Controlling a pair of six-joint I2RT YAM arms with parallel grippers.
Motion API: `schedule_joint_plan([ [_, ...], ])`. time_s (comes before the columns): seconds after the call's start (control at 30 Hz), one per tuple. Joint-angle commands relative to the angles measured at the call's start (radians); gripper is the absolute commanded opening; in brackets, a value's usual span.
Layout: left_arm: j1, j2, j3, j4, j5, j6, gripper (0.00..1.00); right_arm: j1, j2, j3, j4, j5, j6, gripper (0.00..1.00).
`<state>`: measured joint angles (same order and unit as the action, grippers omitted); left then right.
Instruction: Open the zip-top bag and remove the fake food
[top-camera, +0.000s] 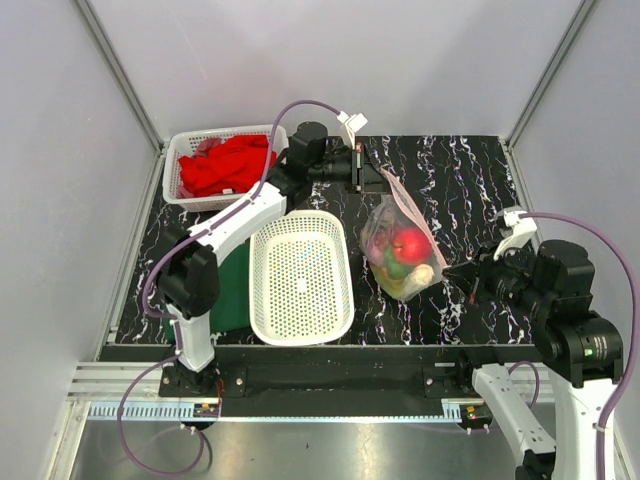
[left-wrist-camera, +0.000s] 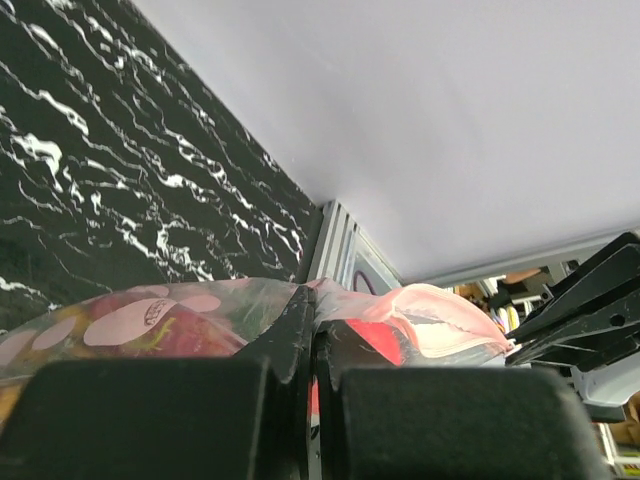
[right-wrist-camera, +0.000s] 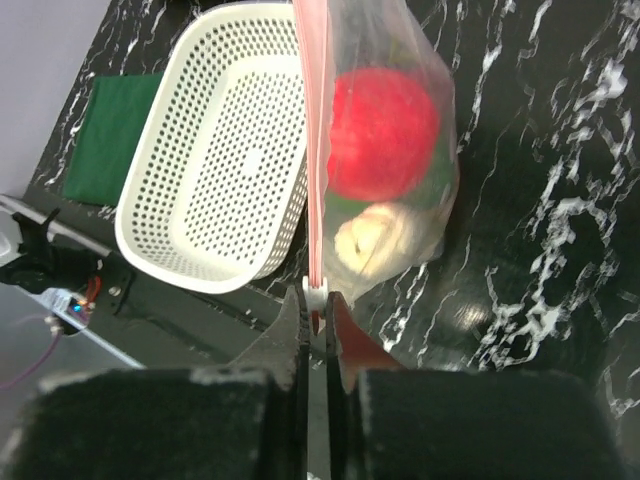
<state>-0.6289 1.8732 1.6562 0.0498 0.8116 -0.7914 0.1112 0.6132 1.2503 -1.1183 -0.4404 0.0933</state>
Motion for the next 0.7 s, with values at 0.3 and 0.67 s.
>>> schedule_joint_plan([
  [0.3,-0.023,-0.032,-0.058,0.122,0.077,0.011,0.0,0.002,0.39,0.371,-0.236,0.092,0.2,0.97],
  [0.67,-0.04,-0.037,-0.059,0.051,0.138,0.078,0.0,0.002,0.571,0.433,-0.127,0.143,0.059,0.89],
])
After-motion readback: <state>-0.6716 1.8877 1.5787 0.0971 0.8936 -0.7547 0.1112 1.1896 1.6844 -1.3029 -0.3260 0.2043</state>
